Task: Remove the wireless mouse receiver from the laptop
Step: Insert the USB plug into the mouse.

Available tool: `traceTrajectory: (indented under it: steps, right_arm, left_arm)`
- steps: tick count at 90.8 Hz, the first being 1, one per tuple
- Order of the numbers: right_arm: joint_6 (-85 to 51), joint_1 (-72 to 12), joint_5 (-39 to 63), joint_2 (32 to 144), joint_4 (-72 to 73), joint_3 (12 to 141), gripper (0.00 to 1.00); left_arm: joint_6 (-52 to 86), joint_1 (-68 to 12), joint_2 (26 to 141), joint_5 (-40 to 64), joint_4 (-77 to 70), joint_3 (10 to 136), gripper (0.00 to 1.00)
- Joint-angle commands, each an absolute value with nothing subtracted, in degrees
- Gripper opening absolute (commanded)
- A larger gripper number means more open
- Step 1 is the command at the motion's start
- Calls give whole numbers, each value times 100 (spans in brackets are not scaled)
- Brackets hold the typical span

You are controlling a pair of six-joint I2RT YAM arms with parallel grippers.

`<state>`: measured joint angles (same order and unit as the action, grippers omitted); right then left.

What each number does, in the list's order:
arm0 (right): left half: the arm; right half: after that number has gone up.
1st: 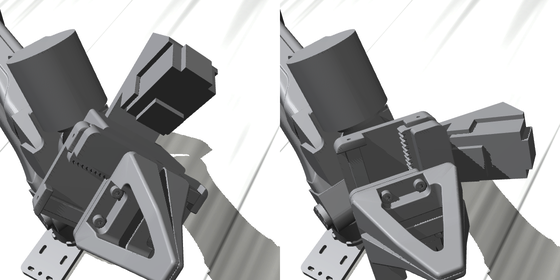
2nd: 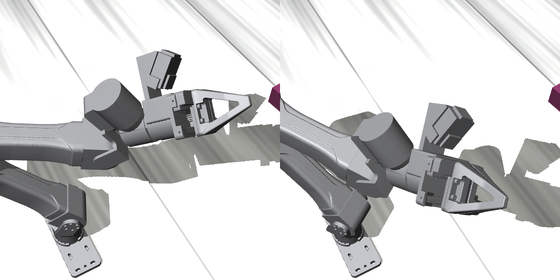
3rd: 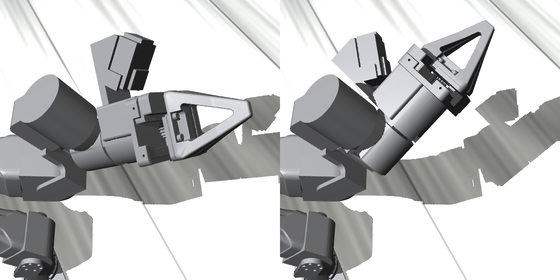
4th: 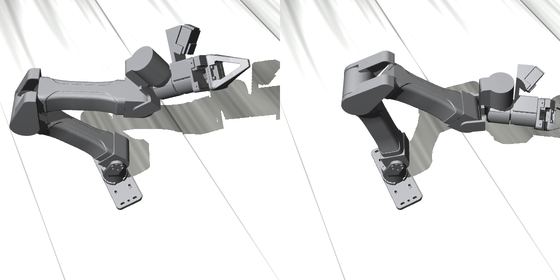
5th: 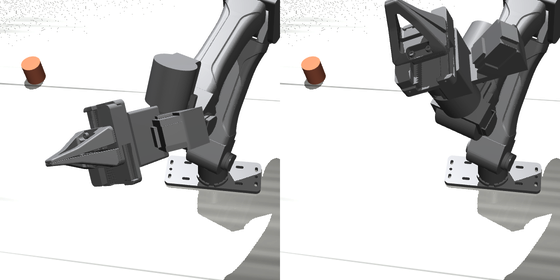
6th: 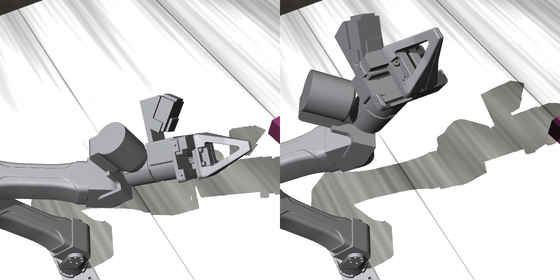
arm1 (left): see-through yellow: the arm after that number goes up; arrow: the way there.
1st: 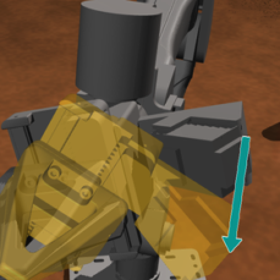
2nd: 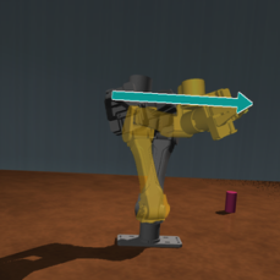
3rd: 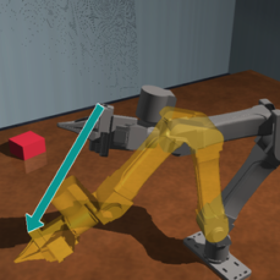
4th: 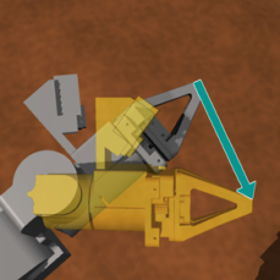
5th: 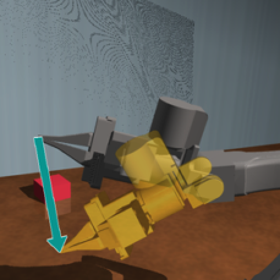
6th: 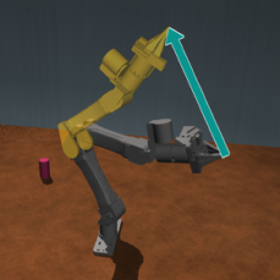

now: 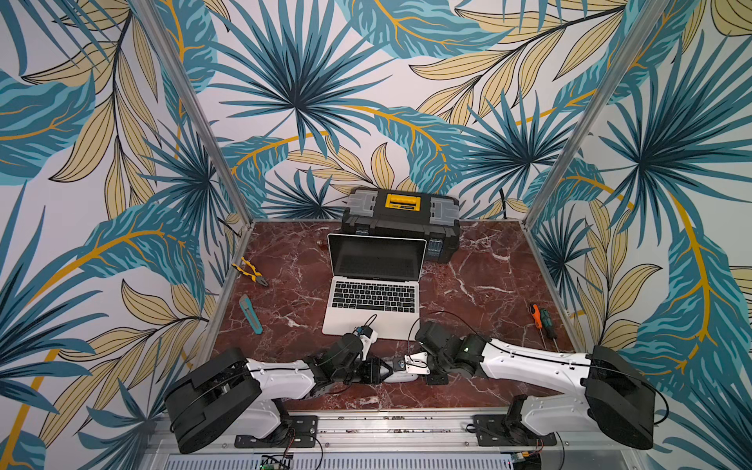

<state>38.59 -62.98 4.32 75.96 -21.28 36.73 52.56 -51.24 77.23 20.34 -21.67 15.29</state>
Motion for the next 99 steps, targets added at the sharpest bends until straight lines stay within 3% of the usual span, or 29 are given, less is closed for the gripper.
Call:
traceTrajectory:
  steps: [1, 37, 66, 99]
  right_arm:
    - [3802, -6284, 450, 7582, -2115, 3588, 16]
    - [3727, -6275, 556, 7556, -2008, 3630, 28]
    - [3709, -6276, 493, 7398, -2077, 3636, 30]
    - [3033, -6255, 614, 6485, -1843, 3583, 35]
  left_arm:
    - [5277, -5148, 7926, 1933, -1683, 1424, 48]
    - [5278, -5143, 8052, 1983, -1743, 1449, 48]
    - [5298, -5142, 8095, 2006, -1828, 1421, 48]
    - [5333, -5142, 8061, 1998, -1890, 1356, 49]
